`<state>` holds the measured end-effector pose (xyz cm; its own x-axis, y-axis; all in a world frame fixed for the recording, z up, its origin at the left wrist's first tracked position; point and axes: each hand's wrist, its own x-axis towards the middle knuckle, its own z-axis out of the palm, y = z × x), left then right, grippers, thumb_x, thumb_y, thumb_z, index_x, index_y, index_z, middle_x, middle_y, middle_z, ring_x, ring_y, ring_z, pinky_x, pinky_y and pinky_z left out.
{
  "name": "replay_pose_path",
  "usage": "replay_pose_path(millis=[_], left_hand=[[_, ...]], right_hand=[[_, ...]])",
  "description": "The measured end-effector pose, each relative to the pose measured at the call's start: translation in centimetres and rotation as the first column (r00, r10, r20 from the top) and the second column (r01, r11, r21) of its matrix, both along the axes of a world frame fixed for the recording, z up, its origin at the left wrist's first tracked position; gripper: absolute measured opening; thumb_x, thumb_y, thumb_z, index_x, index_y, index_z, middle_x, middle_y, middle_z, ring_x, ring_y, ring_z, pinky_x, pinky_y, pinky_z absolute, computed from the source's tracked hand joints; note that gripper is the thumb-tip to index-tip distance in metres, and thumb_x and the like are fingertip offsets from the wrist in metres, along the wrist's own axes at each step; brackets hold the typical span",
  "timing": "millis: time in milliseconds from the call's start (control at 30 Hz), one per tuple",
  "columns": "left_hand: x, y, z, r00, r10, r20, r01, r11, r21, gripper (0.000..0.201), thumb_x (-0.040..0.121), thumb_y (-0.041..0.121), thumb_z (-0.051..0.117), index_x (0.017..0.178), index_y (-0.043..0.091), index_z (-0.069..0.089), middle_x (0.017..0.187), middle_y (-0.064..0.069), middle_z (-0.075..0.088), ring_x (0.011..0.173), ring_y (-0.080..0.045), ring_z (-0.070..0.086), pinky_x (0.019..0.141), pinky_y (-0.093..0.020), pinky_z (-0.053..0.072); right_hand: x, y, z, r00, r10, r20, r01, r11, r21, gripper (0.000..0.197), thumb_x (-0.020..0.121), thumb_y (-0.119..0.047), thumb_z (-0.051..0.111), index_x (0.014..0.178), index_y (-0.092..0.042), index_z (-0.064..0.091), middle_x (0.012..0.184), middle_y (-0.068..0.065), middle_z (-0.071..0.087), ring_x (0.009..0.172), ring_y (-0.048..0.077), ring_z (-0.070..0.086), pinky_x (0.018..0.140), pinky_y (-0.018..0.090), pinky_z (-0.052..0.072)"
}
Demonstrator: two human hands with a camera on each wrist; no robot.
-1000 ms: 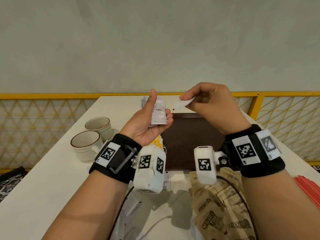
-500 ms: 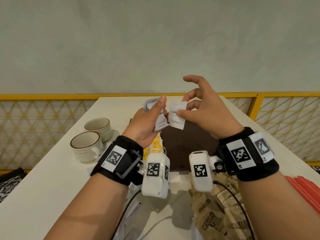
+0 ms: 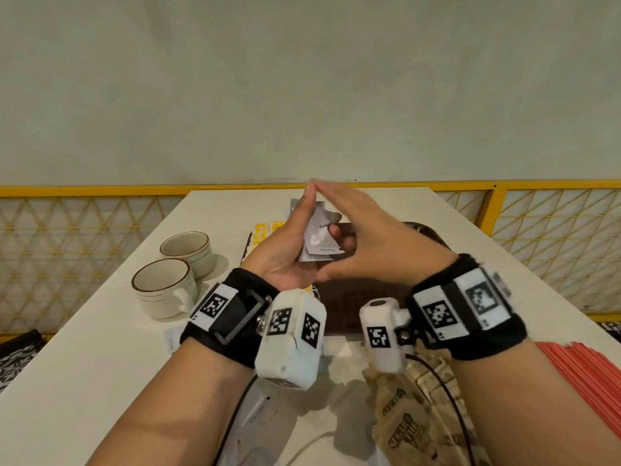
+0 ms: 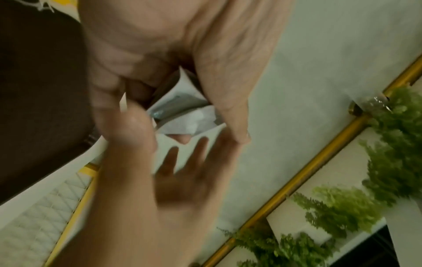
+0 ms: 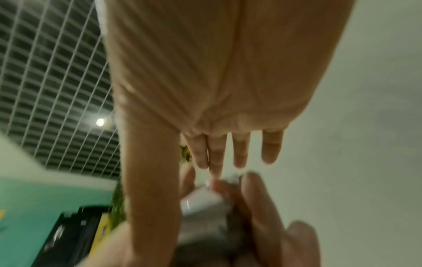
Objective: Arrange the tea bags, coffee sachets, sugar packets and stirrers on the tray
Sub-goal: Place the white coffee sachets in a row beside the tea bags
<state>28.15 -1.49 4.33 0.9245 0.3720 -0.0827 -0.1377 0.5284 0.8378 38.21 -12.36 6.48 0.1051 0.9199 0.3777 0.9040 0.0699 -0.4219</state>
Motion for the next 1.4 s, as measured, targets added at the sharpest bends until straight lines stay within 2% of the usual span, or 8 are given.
replay_pose_path(millis=[100, 267, 467, 633, 733, 800, 967, 1400], left_hand=[[0.0, -0.5, -0.1, 0.998, -0.037, -0.042, 0.043, 0.988, 0.148, 0.066, 0.066, 0.067, 0.054, 0.108, 0.016, 0.064, 0.108, -0.008, 0.067, 0.102, -0.022, 0.064, 0.086, -0.039, 0.053], [-0.3, -0.5, -0.2, 0.995, -0.032, -0.093, 0.052, 0.976, 0.213, 0.066, 0.061, 0.064, 0.054, 0.109, 0.018, 0.063, 0.116, -0.008, 0.067, 0.117, -0.025, 0.059, 0.103, -0.049, 0.042], [-0.2, -0.9, -0.4, 0.997, -0.067, -0.037, 0.072, 0.982, 0.174, 0.053, 0.06, 0.046, 0.071, 0.096, 0.01, 0.061, 0.082, -0.008, 0.071, 0.073, -0.016, 0.07, 0.063, -0.027, 0.056], [-0.5, -0.7, -0.4, 0.996, -0.07, 0.05, 0.062, 0.987, 0.146, 0.031, 0.066, 0.019, 0.068, 0.095, 0.008, 0.063, 0.08, -0.009, 0.069, 0.072, -0.018, 0.07, 0.062, -0.029, 0.058], [-0.7, 0.0, -0.6, 0.997, -0.053, 0.051, 0.044, 0.986, 0.161, 0.028, 0.069, 0.014, 0.077, 0.092, 0.007, 0.063, 0.073, -0.007, 0.064, 0.066, -0.016, 0.066, 0.06, -0.028, 0.058], [-0.7, 0.5, -0.9, 0.996, -0.078, 0.032, 0.071, 0.982, 0.176, 0.049, 0.055, 0.016, 0.09, 0.095, 0.006, 0.063, 0.074, -0.007, 0.065, 0.066, -0.016, 0.065, 0.06, -0.026, 0.057], [-0.5, 0.6, -1.2, 0.991, -0.131, 0.012, 0.125, 0.966, 0.227, 0.059, 0.038, 0.027, 0.095, 0.09, 0.011, 0.071, 0.078, -0.007, 0.065, 0.07, -0.017, 0.065, 0.059, -0.025, 0.056], [-0.2, 0.6, -1.1, 0.992, -0.122, -0.029, 0.125, 0.941, 0.314, 0.09, 0.033, 0.067, 0.083, 0.101, 0.011, 0.064, 0.081, -0.008, 0.067, 0.072, -0.017, 0.065, 0.058, -0.024, 0.055]], right_hand=[[-1.0, 1.2, -0.9, 0.992, -0.075, 0.104, 0.078, 0.997, -0.025, 0.096, 0.071, -0.036, 0.08, 0.148, -0.026, 0.024, 0.146, -0.007, 0.037, 0.14, 0.011, 0.024, 0.115, 0.038, 0.017], [-0.9, 1.1, -0.8, 0.997, -0.074, -0.031, 0.074, 0.997, -0.001, 0.077, 0.07, -0.035, 0.08, 0.137, -0.027, 0.042, 0.132, -0.009, 0.053, 0.122, 0.011, 0.05, 0.104, 0.045, 0.039], [-1.0, 1.3, -1.0, 0.998, -0.064, 0.003, 0.064, 0.997, -0.031, 0.078, 0.058, -0.03, 0.087, 0.127, -0.027, 0.049, 0.113, -0.013, 0.059, 0.103, 0.01, 0.058, 0.089, 0.038, 0.049], [-0.2, 0.8, -0.7, 0.996, -0.007, -0.085, 0.003, 0.999, -0.038, 0.099, 0.057, -0.031, 0.089, 0.14, -0.028, 0.036, 0.132, -0.008, 0.051, 0.119, 0.013, 0.05, 0.1, 0.039, 0.045], [1.3, -0.9, 0.4, 0.992, -0.022, -0.125, 0.012, 0.996, -0.083, 0.105, 0.06, -0.035, 0.088, 0.146, -0.034, 0.027, 0.141, -0.015, 0.04, 0.13, 0.003, 0.036, 0.103, 0.014, 0.034], [1.9, -2.0, 1.3, 0.997, -0.039, -0.071, 0.037, 0.999, -0.028, 0.086, 0.067, -0.034, 0.083, 0.14, -0.035, 0.038, 0.136, -0.018, 0.045, 0.123, -0.004, 0.04, 0.093, 0.002, 0.033], [1.8, -2.2, 1.8, 0.994, -0.019, -0.103, 0.033, 0.991, 0.131, 0.028, 0.082, -0.024, 0.071, 0.109, -0.03, 0.067, 0.107, -0.019, 0.063, 0.098, -0.002, 0.056, 0.079, 0.011, 0.044], [1.1, -1.7, 1.5, 0.985, -0.018, -0.172, 0.044, 0.988, 0.148, 0.012, 0.079, -0.014, 0.075, 0.088, -0.019, 0.068, 0.09, -0.011, 0.066, 0.087, 0.005, 0.06, 0.073, 0.02, 0.051]])
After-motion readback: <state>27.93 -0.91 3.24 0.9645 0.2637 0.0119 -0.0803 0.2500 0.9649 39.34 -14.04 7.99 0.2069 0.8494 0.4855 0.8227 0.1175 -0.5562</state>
